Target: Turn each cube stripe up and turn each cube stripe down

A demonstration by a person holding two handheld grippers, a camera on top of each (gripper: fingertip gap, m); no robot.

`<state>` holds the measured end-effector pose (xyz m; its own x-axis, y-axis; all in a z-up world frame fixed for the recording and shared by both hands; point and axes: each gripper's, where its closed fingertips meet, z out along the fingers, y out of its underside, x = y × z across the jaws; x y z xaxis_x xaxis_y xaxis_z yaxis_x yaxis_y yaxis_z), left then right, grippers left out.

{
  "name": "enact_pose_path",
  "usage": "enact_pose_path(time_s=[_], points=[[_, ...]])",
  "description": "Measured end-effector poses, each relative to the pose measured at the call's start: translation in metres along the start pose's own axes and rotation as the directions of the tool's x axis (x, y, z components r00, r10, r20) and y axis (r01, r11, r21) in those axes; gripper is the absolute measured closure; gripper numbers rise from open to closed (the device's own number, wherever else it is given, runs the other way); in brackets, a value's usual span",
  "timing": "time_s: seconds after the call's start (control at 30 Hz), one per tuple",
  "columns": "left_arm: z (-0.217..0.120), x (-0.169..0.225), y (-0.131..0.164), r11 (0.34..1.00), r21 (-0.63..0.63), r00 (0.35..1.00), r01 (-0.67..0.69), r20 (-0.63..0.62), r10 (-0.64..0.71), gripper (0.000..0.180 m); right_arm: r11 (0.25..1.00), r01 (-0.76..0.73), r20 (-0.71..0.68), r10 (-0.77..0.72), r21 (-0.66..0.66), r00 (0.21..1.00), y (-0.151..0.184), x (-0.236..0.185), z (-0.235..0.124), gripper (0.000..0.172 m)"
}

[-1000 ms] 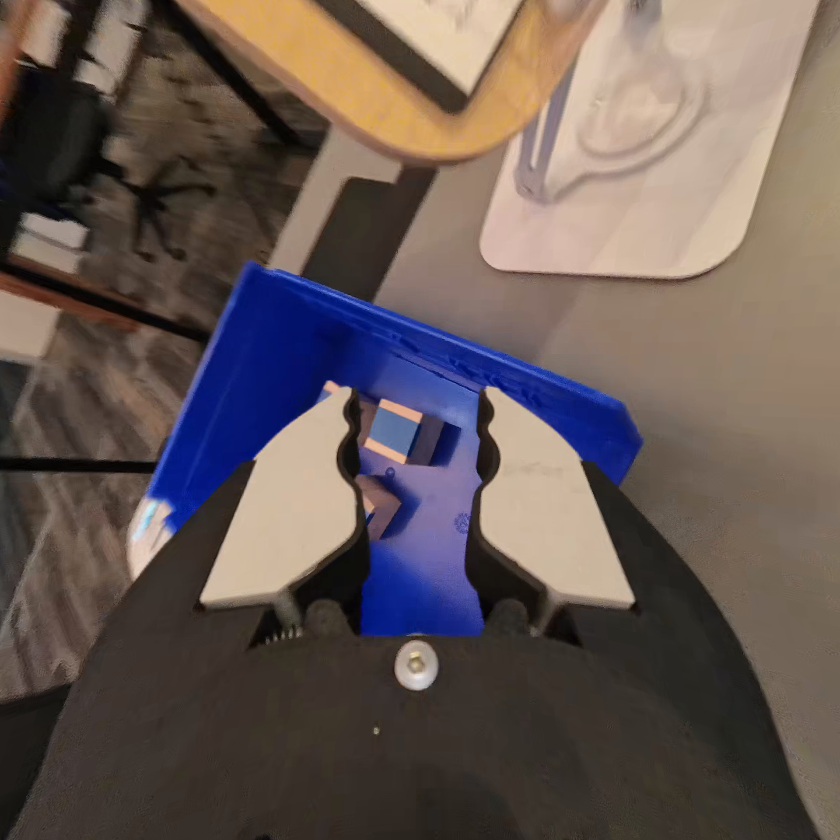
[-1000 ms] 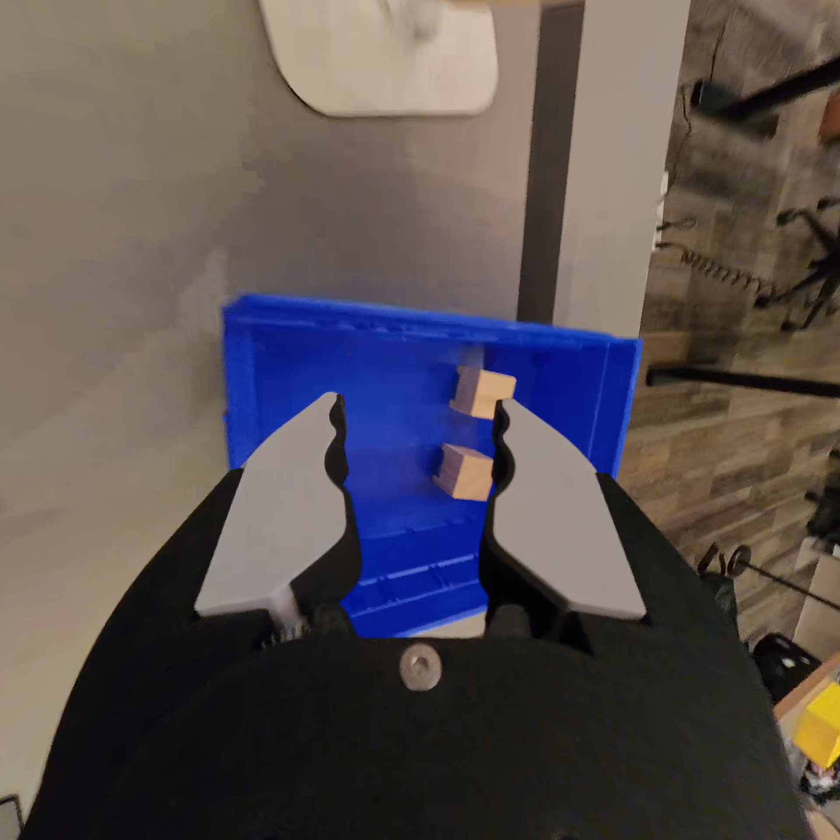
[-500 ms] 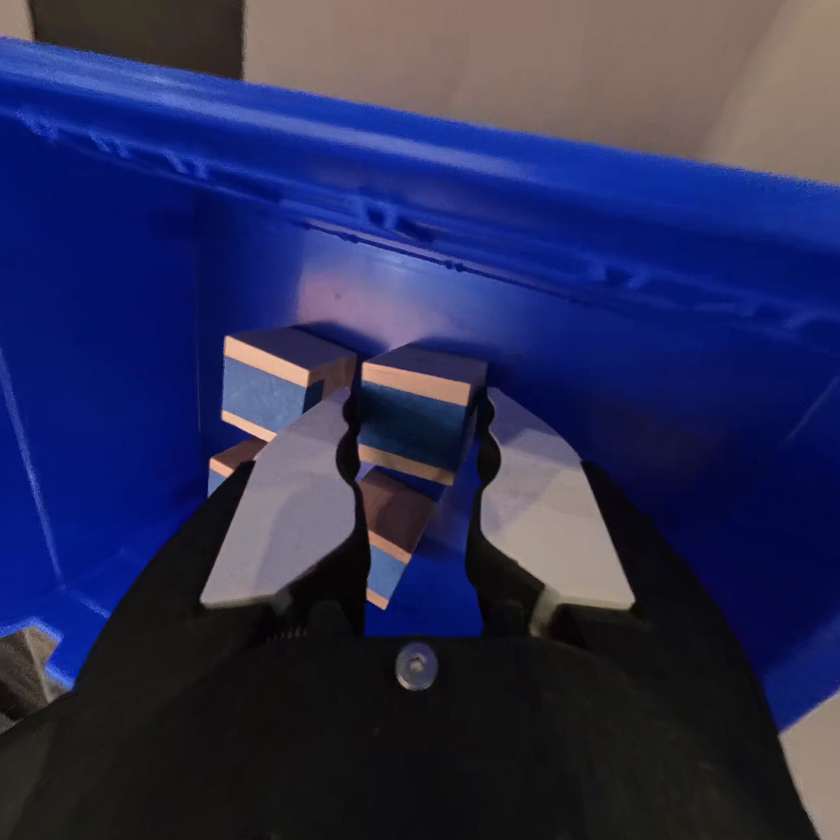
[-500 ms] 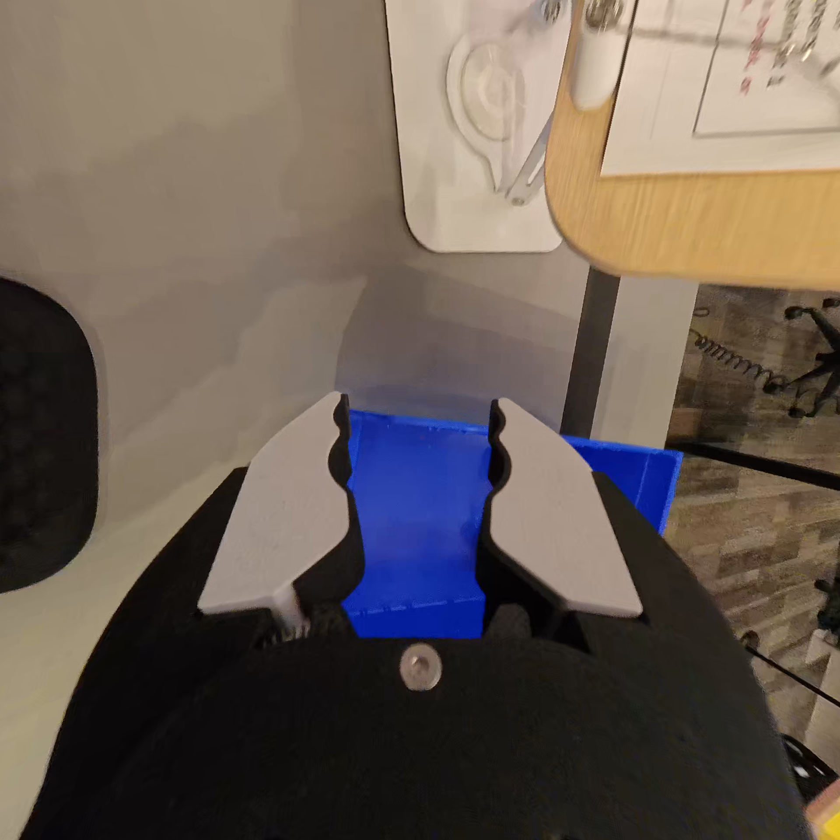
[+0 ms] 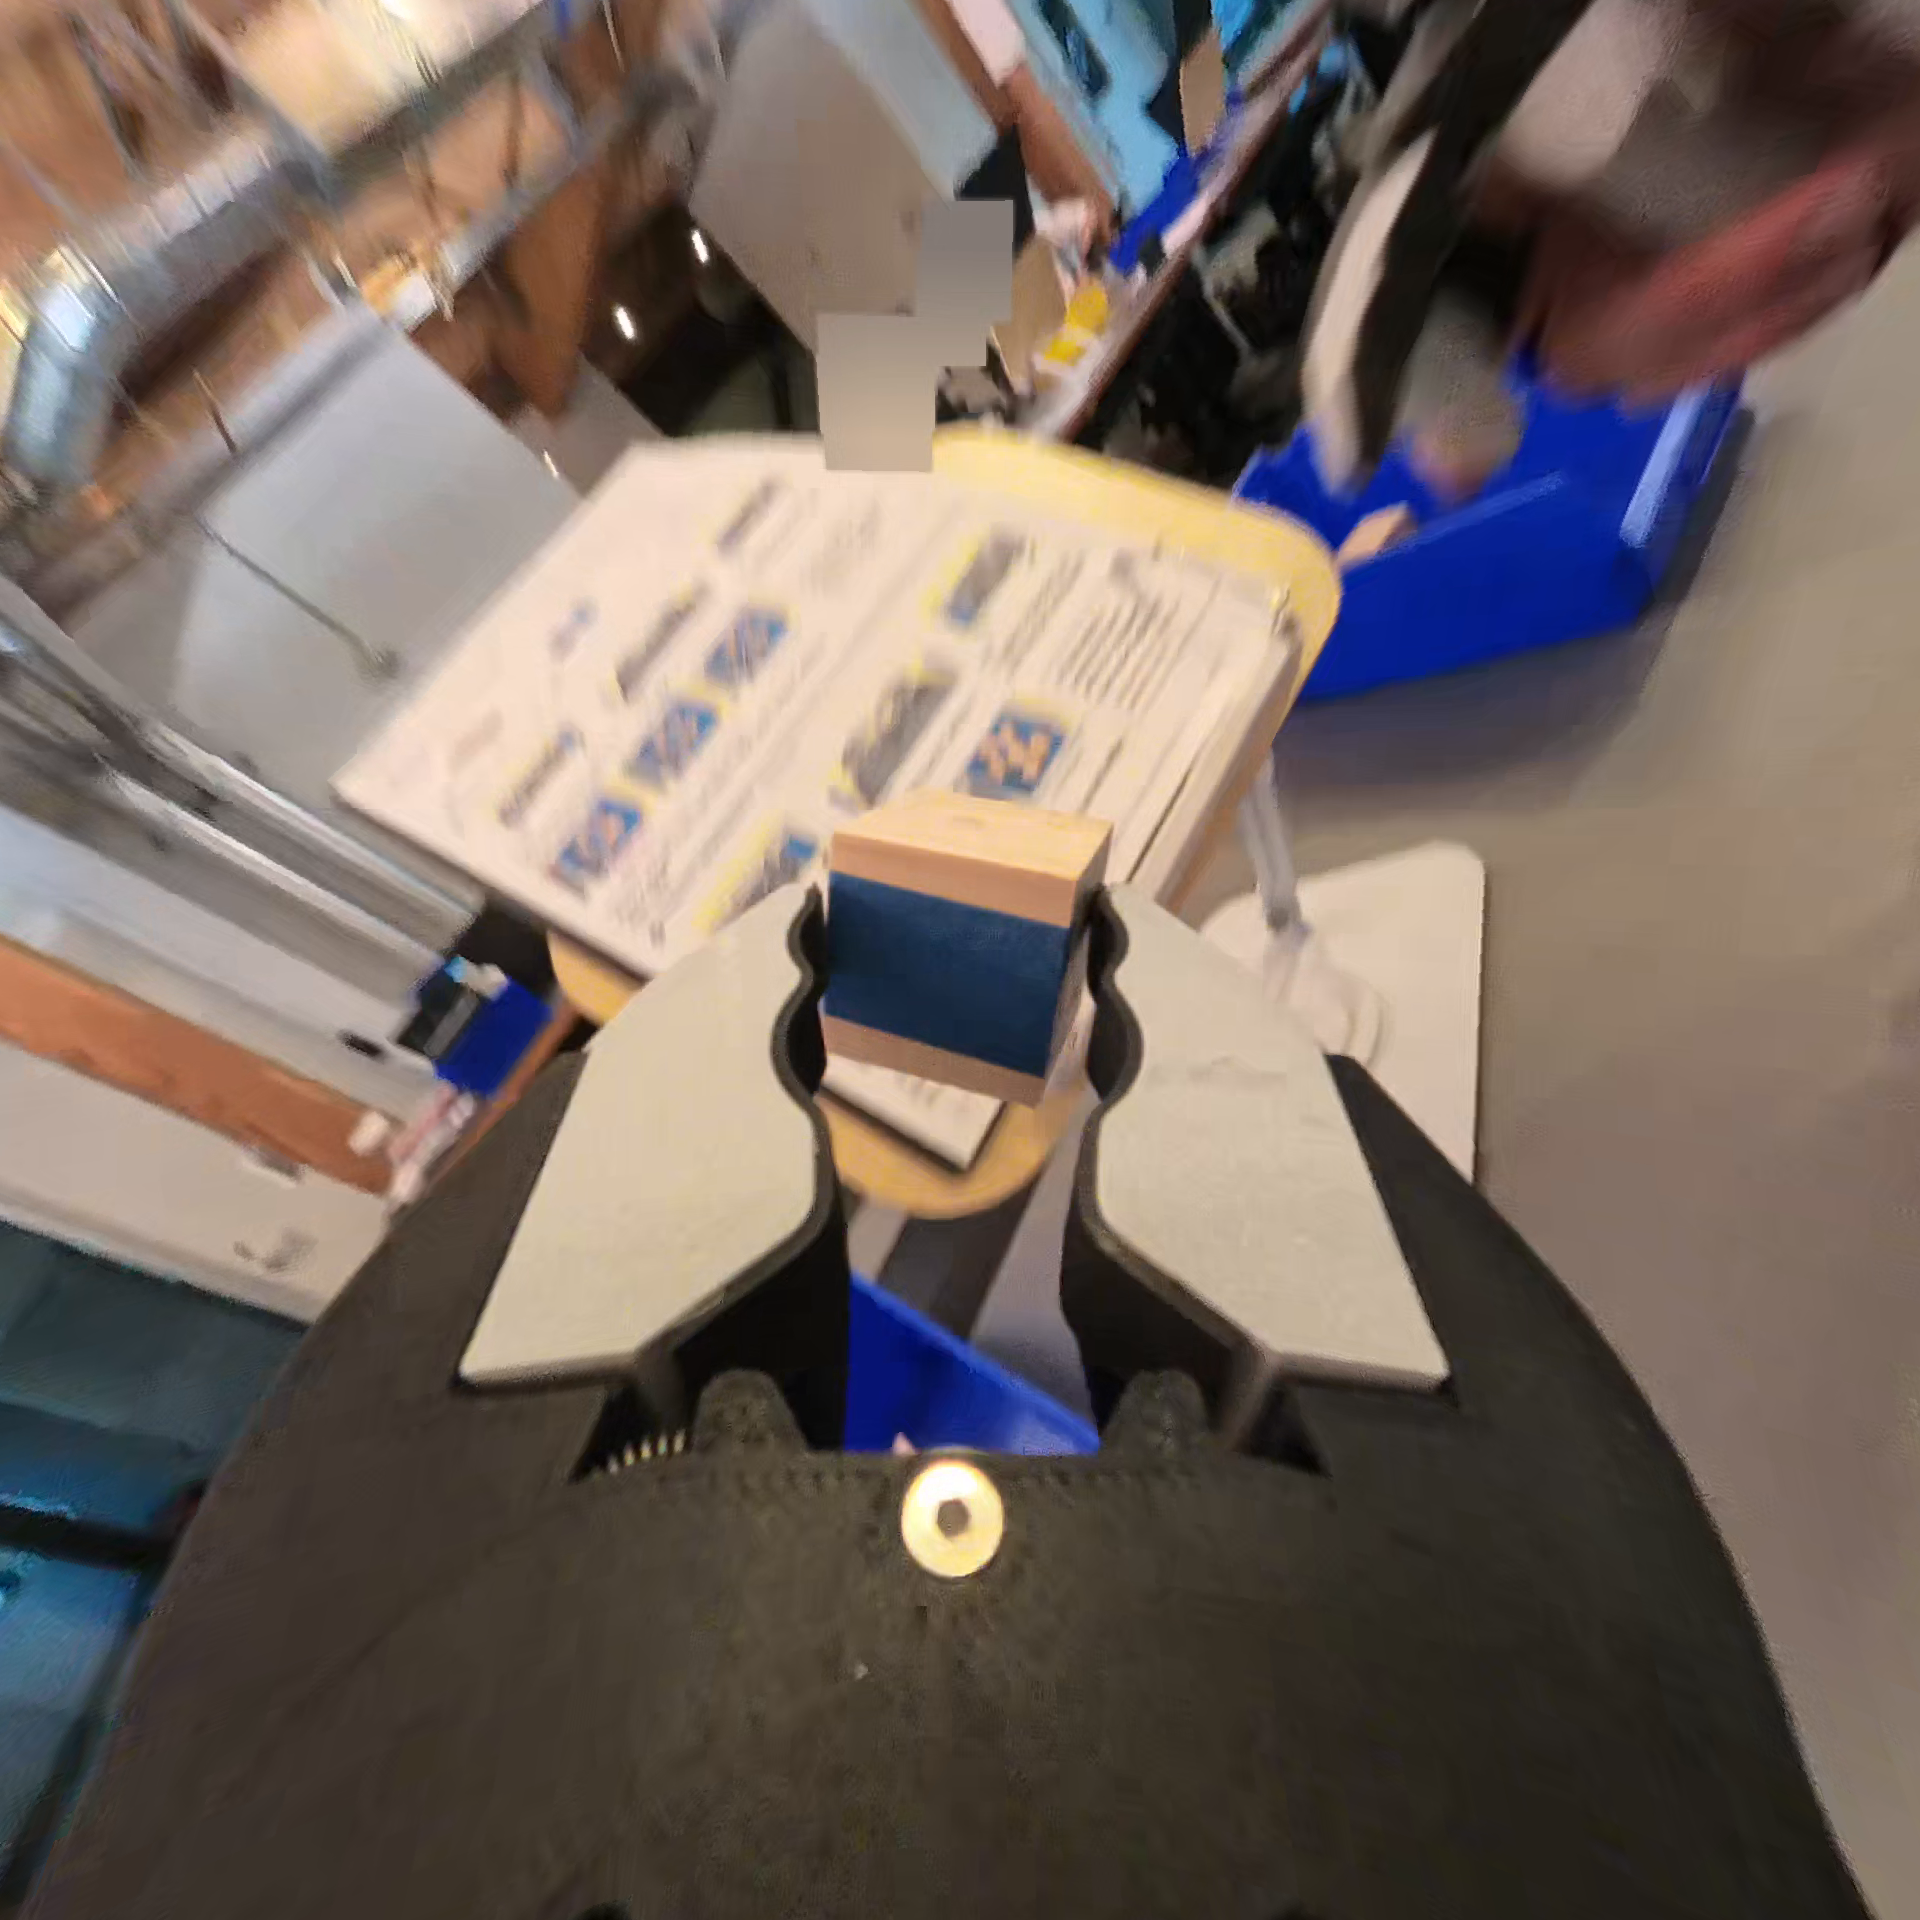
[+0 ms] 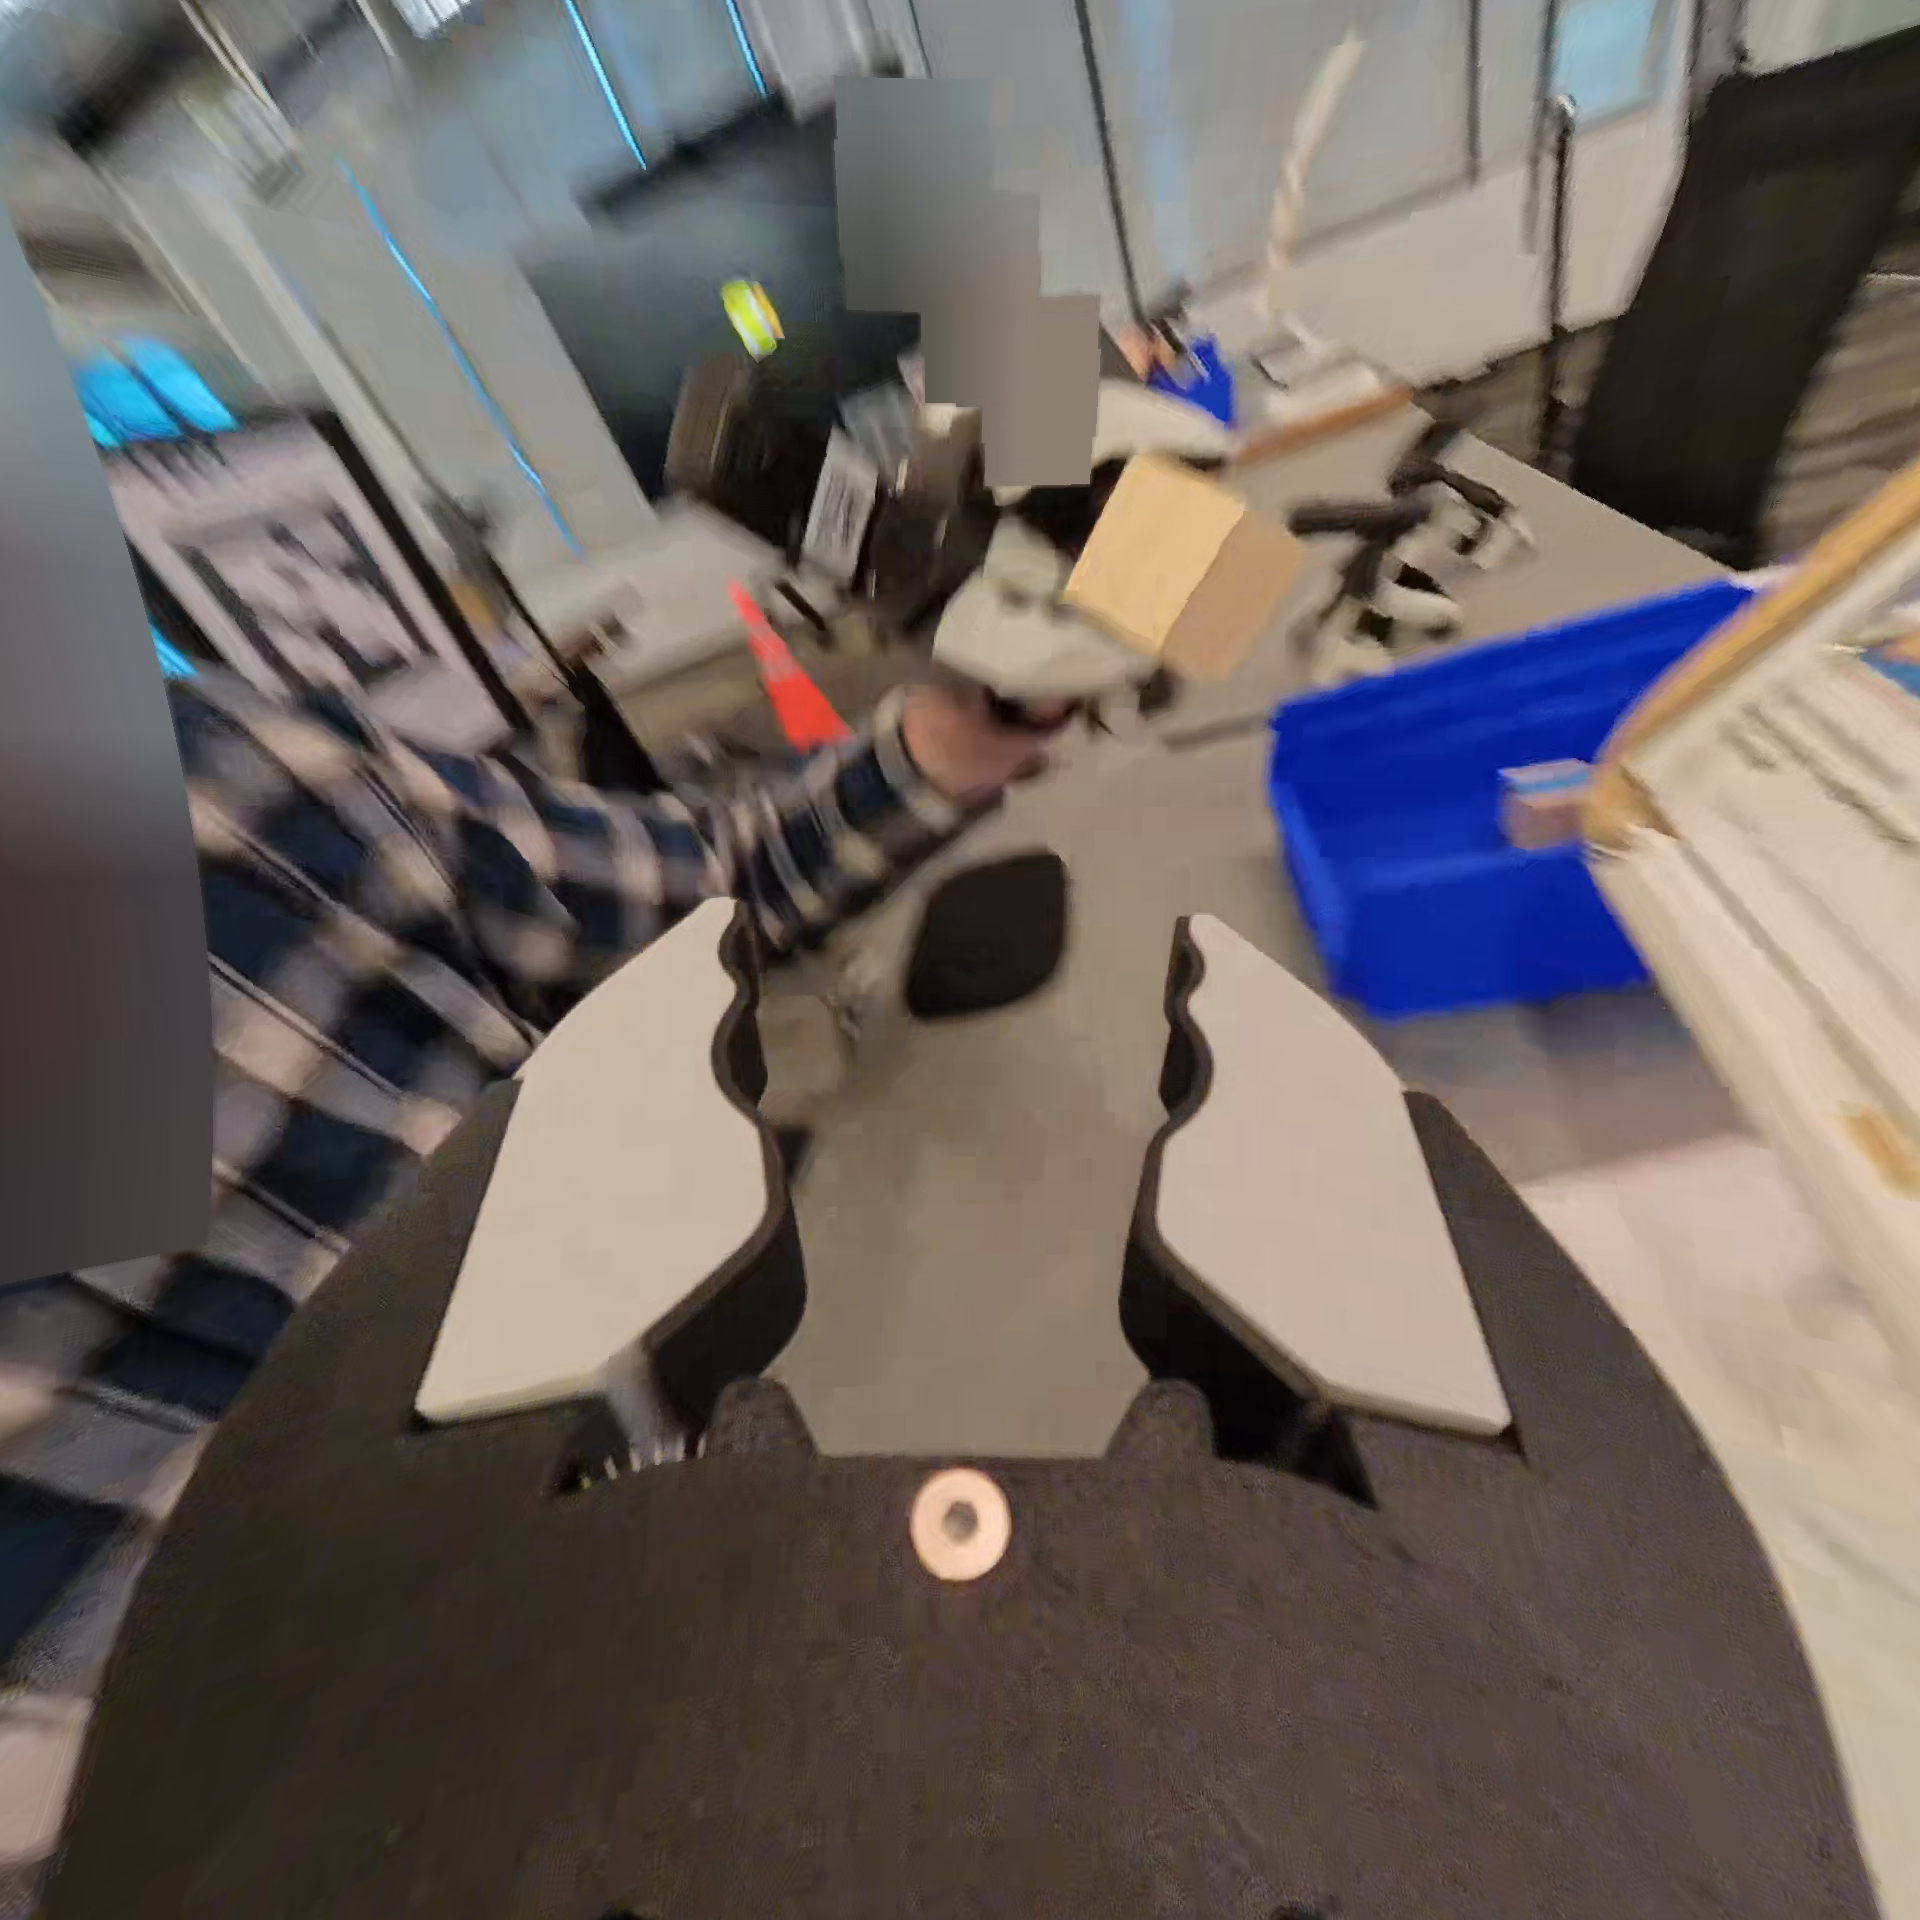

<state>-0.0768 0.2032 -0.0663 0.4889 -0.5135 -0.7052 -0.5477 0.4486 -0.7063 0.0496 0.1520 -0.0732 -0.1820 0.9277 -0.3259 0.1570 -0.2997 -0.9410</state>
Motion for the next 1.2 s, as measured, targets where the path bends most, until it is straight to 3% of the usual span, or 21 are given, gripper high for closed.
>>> enact_pose_path(time_s=[0.07, 0.17, 0.23, 0.3, 0.37, 0.5, 0.6, 0.7, 0.77, 0.87, 1.0, 1.1, 1.2], points=[[0.0, 0.023, -0.042, 0.994, 0.078, 0.997, -0.074, 0.0, 0.074, 0.133, 0.979, -0.153, 0.138, 0.134, 0.135, 0.981, -0.018, -0.006, 0.017, 0.099], [0.002, 0.049, -0.082, 0.978, 0.169, 0.993, -0.122, 0.014, 0.121, 0.133, 0.955, -0.244, 0.247, 0.198, 0.169, 0.949, -0.023, -0.011, 0.037, 0.095], [0.004, 0.064, -0.099, 0.967, 0.217, 0.991, -0.131, 0.003, 0.134, 0.133, 0.944, -0.276, 0.328, 0.207, 0.182, 0.922, -0.025, -0.023, 0.043, 0.099], [0.008, 0.074, -0.107, 0.962, 0.235, 0.989, -0.139, -0.007, 0.145, 0.133, 0.942, -0.284, 0.388, 0.197, 0.181, 0.9, -0.026, -0.036, 0.045, 0.123], [0.009, 0.078, -0.113, 0.955, 0.265, 0.99, -0.134, -0.001, 0.139, 0.132, 0.945, -0.274, 0.385, 0.189, 0.179, 0.903, -0.024, -0.04, 0.043, 0.126], [0.003, 0.078, -0.115, 0.957, 0.26, 0.991, -0.127, -0.014, 0.135, 0.134, 0.984, -0.125, 0.225, 0.094, 0.128, 0.97, -0.021, -0.037, 0.011, 0.127], [-0.004, 0.063, -0.098, 0.974, 0.2, 0.994, -0.11, 0.004, 0.112, 0.139, 0.989, 0.123, -0.096, -0.131, -0.086, 0.987, -0.011, -0.002, -0.056, 0.126], [-0.009, 0.054, -0.07, 0.991, 0.121, 0.998, -0.064, -0.016, 0.067, 0.142, 0.832, 0.213, -0.374, -0.439, -0.512, 0.817, 0.015, 0.056, -0.156, 0.126], [-0.009, 0.057, -0.052, 0.997, 0.066, 0.997, -0.039, -0.059, 0.043, 0.148, 0.692, 0.127, -0.406, -0.551, -0.711, 0.73, 0.034, 0.087, -0.221, 0.126], [-0.006, 0.061, -0.033, 1.0, 0.008, 0.998, -0.027, -0.059, 0.027, 0.149, 0.523, -0.021, -0.38, -0.59, -0.852, 0.713, 0.076, 0.127, -0.281, 0.126], [0.002, 0.069, -0.018, 0.999, -0.033, 0.997, -0.003, -0.078, 0.001, 0.15, 0.329, -0.107, -0.283, -0.551, -0.938, 0.785, 0.144, 0.171, -0.301, 0.126], [0.005, 0.072, -0.009, 0.998, -0.063, 0.996, 0.0, -0.092, -0.006, 0.15, 0.283, -0.149, -0.276, -0.486, -0.947, 0.83, 0.18, 0.198, -0.304, 0.126], [0.003, 0.071, -0.001, 0.997, -0.082, 0.996, 0.005, -0.094, -0.013, 0.15, 0.293, -0.17, -0.29, -0.435, -0.941, 0.853, 0.2, 0.214, -0.303, 0.126]])
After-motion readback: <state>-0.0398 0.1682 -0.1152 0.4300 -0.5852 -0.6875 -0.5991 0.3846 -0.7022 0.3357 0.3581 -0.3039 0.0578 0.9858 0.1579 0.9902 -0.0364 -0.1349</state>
